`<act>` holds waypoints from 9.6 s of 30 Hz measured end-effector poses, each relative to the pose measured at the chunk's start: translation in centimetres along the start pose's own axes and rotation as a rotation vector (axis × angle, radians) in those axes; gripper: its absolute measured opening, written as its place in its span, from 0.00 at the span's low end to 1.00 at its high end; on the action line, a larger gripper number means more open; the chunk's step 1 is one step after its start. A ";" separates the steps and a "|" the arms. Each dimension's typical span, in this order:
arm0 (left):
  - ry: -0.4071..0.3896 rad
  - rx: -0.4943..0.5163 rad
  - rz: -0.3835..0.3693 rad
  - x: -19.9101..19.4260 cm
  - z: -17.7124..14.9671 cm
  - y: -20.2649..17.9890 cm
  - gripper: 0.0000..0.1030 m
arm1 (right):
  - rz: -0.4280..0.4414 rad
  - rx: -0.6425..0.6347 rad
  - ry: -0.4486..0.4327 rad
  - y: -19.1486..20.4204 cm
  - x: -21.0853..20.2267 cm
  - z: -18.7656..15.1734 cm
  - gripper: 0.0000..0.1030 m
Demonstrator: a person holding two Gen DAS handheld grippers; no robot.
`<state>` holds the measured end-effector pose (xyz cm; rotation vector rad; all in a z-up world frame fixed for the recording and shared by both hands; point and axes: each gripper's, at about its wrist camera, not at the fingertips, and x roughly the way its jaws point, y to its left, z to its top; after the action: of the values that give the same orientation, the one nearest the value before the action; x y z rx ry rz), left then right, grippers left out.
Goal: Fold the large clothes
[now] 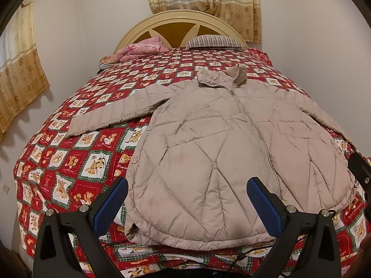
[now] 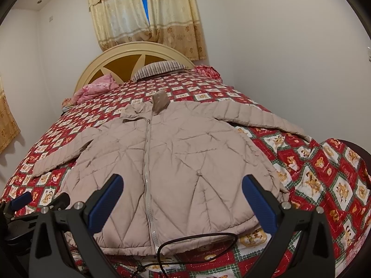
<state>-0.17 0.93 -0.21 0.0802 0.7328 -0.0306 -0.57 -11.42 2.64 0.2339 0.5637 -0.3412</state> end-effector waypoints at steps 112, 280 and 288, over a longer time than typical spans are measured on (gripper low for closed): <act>0.152 -0.103 0.022 28.1 10.2 1.7 0.99 | 0.018 0.245 0.021 -15.7 20.3 18.2 0.08; -0.001 -0.034 -0.244 21.0 12.0 2.5 0.66 | 0.379 0.393 0.315 -7.1 35.3 8.7 0.24; 0.039 -0.442 -0.160 25.3 8.5 10.0 0.66 | 0.443 0.446 0.244 -6.3 29.5 9.2 0.76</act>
<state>24.88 10.18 -10.20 -0.4008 0.7695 -0.0195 24.77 -27.46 -7.02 0.8247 0.6534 -0.0009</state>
